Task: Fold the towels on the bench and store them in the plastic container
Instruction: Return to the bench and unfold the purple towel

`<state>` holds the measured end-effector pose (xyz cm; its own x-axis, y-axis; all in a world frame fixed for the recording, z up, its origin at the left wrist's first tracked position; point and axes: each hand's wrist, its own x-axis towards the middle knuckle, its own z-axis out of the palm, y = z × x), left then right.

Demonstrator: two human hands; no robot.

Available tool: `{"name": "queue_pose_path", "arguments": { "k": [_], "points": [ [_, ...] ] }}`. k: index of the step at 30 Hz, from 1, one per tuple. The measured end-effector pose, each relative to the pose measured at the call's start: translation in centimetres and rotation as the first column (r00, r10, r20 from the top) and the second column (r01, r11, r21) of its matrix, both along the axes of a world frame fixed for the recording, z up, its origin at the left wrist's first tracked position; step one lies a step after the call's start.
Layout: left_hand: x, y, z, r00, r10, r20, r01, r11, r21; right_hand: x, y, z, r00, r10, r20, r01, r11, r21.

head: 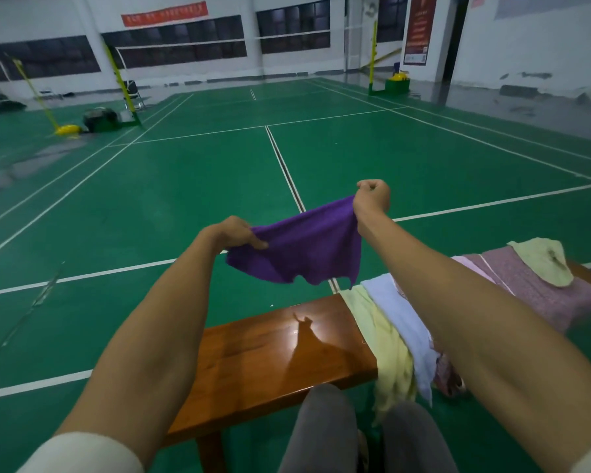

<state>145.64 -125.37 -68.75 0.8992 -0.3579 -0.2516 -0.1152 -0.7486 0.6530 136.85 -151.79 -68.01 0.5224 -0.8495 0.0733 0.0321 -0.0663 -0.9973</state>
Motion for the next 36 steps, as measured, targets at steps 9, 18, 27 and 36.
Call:
{"name": "queue_pose_path", "arguments": {
  "k": [9, 18, 27, 36],
  "points": [
    [-1.8, 0.5, -1.5, 0.894, 0.077, -0.441, -0.415, 0.513, -0.751, -0.9, -1.0, -1.2, 0.860, 0.414, -0.299, -0.195, 0.807, 0.557],
    [-3.0, -0.2, -4.0, 0.778, 0.192, -0.598, -0.517, 0.736, -0.436, -3.2, -0.1, -3.9, 0.183, 0.829, -0.528, -0.539, 0.534, 0.652],
    [-1.9, 0.7, -3.5, 0.845, 0.153, -0.512, -0.411, 0.799, -0.439, -4.6, -0.8, -4.0, -0.158, 0.787, -0.597, -0.652, 0.371, 0.661],
    [-3.0, -1.3, -1.6, 0.925, 0.045, -0.377, -0.267, 0.784, -0.561, -4.4, 1.8, -5.4, 0.193, 0.759, -0.622, -0.746, 0.525, 0.409]
  ]
}}
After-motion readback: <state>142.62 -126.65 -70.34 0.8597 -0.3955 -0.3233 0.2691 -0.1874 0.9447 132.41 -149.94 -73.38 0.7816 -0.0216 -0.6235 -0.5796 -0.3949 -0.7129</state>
